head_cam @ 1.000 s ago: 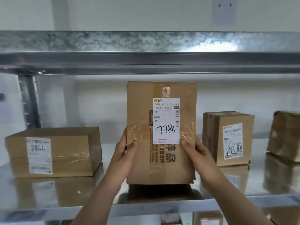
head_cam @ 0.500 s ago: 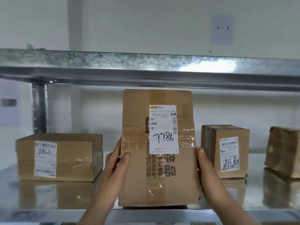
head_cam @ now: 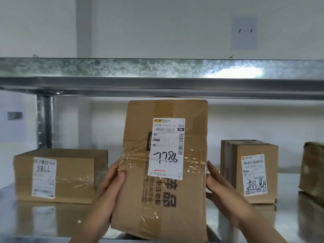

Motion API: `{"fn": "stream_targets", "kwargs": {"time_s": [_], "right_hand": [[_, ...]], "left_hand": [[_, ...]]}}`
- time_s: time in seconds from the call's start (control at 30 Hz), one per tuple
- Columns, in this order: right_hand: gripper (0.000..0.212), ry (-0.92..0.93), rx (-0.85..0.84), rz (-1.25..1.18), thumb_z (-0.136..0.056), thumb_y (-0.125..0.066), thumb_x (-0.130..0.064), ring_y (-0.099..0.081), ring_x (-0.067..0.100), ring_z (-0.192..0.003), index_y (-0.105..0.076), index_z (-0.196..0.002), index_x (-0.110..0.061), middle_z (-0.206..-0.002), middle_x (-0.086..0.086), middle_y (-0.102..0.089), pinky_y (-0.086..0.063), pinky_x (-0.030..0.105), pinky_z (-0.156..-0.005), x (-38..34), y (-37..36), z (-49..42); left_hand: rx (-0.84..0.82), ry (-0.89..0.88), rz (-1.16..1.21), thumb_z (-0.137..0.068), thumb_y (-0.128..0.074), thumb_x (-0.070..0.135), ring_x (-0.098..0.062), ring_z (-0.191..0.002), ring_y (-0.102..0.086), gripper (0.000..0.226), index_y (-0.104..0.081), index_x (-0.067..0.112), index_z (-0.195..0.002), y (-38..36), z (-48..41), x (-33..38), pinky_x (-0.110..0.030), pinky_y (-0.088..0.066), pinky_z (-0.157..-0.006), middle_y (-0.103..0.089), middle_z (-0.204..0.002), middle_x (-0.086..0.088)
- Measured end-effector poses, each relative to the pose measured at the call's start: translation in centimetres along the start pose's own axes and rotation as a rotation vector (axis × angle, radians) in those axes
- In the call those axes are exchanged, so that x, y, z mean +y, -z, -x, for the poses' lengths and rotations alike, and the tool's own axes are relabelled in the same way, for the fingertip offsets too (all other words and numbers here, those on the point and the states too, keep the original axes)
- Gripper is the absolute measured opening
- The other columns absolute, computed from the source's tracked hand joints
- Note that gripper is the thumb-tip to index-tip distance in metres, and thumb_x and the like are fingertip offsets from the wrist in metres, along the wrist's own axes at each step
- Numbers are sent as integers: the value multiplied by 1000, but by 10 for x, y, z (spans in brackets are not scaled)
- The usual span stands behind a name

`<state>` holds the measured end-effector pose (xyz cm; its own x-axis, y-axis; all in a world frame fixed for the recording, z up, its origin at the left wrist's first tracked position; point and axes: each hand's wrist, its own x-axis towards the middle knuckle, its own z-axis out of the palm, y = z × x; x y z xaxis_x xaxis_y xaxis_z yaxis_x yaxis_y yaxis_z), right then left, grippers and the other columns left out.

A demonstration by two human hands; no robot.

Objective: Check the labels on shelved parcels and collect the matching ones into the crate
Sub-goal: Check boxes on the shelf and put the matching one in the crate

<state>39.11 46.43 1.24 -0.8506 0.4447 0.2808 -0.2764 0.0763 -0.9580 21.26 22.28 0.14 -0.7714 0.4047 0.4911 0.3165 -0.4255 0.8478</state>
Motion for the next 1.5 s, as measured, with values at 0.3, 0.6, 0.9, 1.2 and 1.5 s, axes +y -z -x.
{"fn": "stream_targets", "kwargs": {"time_s": [0.3,0.6,0.9,1.2,1.5], "right_hand": [[50,218,137,116,-78,-86,-49,-72,22,-115,-71,-122,-29,-116,-6,-79,-58,36,-93,-1,-9,-13],[32,428,196,134,-93,-61,-43,-72,25,-112,-78,-119,-39,-115,0,-78,-56,46,-102,-8,-32,-12],[40,329,112,135,-110,-47,-13,-72,15,-116,-66,-141,-29,-122,-1,-78,-56,37,-98,-8,-17,-17],[141,59,-163,58,-50,-101,-57,-48,26,-147,-26,-165,-25,-157,7,-54,-30,54,-126,8,23,-38],[35,267,168,157,-81,-80,-31,-72,32,-110,-79,-114,-20,-109,5,-81,-59,45,-100,-7,9,-19]], "left_hand": [[156,-185,-353,-97,-70,28,-14,-116,-68,23,-69,49,-106,-2,-21,-3,-43,-53,-101,-75,-118,16],[-228,-47,-83,-84,-70,40,10,-109,-68,55,-55,42,-136,-31,-14,19,-16,-52,-96,-72,-118,29],[-165,-10,165,-45,-96,60,-27,-123,-68,110,-58,33,-144,-24,-13,11,-58,-41,-115,-72,-132,-3],[-245,-17,175,-70,-83,20,-27,-88,-78,32,-82,22,-101,-1,-18,0,-33,-63,-70,-79,-101,-14],[132,-137,-175,-87,-81,30,-15,-110,-70,21,-73,32,-107,-6,-24,-1,-39,-51,-101,-77,-113,5]]}}
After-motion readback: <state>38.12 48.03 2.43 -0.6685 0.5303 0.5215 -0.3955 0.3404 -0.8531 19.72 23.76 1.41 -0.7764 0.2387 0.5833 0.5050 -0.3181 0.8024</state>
